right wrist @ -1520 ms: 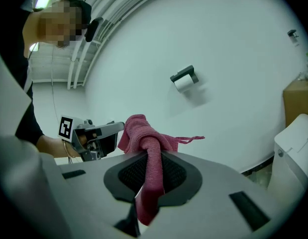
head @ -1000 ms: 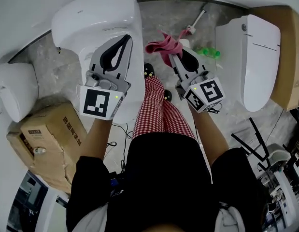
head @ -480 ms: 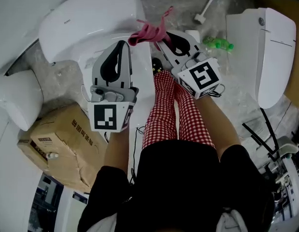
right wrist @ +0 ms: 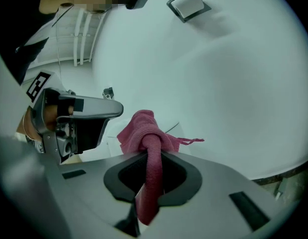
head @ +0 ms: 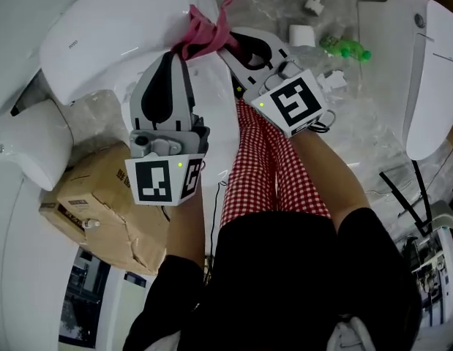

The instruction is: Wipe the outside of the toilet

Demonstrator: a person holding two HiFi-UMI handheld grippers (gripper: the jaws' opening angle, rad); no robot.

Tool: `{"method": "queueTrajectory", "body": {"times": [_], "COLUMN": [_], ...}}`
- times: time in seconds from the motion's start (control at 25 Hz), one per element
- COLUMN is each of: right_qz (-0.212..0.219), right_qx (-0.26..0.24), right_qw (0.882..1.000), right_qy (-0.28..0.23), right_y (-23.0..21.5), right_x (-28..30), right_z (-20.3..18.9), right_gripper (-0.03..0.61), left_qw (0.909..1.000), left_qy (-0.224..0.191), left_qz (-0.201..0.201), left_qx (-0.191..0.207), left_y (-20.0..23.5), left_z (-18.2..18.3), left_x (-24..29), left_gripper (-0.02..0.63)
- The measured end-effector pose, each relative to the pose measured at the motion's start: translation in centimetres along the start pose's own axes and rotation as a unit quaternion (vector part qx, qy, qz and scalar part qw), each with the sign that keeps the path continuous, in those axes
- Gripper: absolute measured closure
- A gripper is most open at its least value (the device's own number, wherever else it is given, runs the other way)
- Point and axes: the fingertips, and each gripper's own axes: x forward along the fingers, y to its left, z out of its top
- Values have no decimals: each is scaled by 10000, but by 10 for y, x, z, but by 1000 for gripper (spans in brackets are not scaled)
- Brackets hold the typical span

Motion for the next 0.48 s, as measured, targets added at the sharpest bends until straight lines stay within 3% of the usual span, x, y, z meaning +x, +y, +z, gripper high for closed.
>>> {"method": "queueTrajectory", "body": {"times": [0.48], "right_qz": [65], "right_qx": [142], "right_qw": [9998], "right_qy": [84], "right_y": [-8], "right_x": [31], "right_z": [-2], "right_gripper": [523], "left_qw": [9996], "left_qy": [80], "left_qz": [231], "left_qx": [-124], "left_y": [-1], "left_z": [-4], "left_x": [8], "left_gripper": [603]}}
